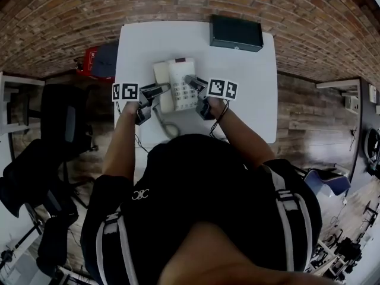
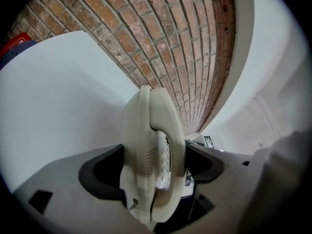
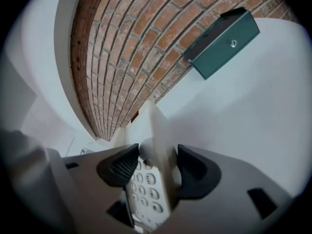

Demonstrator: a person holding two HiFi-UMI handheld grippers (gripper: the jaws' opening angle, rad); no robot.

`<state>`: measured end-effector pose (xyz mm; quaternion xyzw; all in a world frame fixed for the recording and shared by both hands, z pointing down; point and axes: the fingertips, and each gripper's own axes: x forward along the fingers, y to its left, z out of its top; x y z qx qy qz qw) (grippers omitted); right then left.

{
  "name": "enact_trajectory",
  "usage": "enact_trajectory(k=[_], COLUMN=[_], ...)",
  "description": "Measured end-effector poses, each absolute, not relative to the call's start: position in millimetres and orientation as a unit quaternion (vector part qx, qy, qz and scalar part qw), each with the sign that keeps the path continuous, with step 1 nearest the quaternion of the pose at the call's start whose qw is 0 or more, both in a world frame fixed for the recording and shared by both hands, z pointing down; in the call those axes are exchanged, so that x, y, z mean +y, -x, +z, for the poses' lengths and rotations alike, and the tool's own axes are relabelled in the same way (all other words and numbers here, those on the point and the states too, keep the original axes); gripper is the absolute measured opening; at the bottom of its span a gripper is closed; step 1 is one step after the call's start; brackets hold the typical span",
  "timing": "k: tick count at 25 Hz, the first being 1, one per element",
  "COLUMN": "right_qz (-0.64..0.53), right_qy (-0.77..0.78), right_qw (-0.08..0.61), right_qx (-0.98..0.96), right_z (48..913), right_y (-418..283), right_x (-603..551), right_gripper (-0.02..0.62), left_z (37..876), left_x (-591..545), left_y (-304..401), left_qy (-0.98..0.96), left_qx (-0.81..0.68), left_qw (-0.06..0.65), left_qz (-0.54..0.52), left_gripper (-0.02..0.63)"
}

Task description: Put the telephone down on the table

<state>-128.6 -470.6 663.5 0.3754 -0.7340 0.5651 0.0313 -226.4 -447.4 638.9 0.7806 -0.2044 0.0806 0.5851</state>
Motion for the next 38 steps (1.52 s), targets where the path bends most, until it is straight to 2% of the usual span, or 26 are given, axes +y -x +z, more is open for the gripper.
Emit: enact_trajectory(k=[13,27,36,37,38], right_qz=[0.598,0.579,0.481,0.461,0.439], right_qy=[-0.408,-0.4,-0.434,-0.441,-0.451], right_qw=[0.035,0.035,0.025,0.025,0.026], right_qx=[-0.688,-0.71,-0.761,-0.769,-0.777], right_z=[702.1,706.5,656.7,646.0,634.9], right_y=[124.4,123.5,96.8,94.4,91.9], right_x=[-479.9,-480.0,-498.1,-499.7,-501.2], right_gripper=[0.238,0.238,0.236,0.217,0.15], left_z=[677.2,687.0,653.3,644.3,633.6], left_x=[-469.0,-466.8,-477.1,-480.8,-484.4], left_y=[224.1,219.0,244.7,250.6,257.2], left_qy=[-0.759,-0.761,-0.792,-0.797,-0.801], left_qx=[-0.194,-0.218,-0.321,-0.343,-0.37], left_qw=[0.616,0.598,0.509,0.487,0.46], left_qz=[0.084,0.124,0.106,0.101,0.097], left_gripper=[0.383,0.41,0.407,0.405,0.395])
